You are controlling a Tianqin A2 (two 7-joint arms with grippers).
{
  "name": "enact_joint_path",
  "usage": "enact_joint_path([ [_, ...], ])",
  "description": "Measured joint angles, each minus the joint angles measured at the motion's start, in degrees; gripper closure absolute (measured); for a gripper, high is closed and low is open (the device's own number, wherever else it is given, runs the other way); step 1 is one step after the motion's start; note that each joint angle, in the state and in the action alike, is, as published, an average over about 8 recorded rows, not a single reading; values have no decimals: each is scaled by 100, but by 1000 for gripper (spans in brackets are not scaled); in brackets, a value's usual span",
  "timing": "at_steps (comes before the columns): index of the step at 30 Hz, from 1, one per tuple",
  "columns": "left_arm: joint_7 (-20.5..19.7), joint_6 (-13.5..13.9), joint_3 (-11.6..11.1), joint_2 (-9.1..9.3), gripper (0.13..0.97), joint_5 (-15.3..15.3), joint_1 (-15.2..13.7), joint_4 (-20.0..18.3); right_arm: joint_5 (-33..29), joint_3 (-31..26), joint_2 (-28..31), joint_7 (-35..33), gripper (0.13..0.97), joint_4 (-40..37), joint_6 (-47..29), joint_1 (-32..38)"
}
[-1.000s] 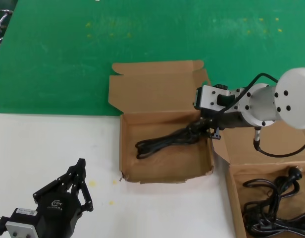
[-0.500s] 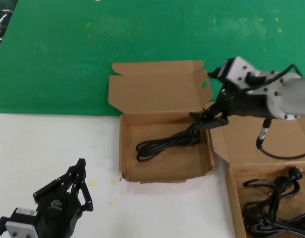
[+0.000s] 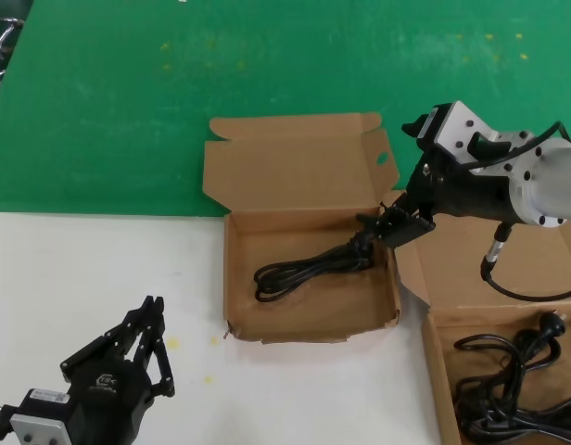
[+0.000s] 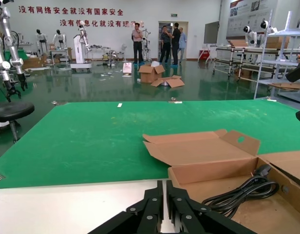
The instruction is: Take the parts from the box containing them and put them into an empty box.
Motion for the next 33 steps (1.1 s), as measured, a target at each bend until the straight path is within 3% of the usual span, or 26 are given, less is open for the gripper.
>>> enact_joint_path([
  [12,0,-10,-21,-5,851,-6,29,-20,592,261,-10,-347,145,231,635,-755],
  [21,0,-21,-42,-11,696,-11,59,-41,1216,536,-19,-710,129,474,1305,-1554],
  [29,-1,-30,-62,-17,481,-16,86,-59,1783,784,-28,-1042,129,694,1912,-2273],
  [33,-1,-35,-72,-19,481,-19,99,-69,2063,908,-33,-1206,129,804,2213,-2634],
])
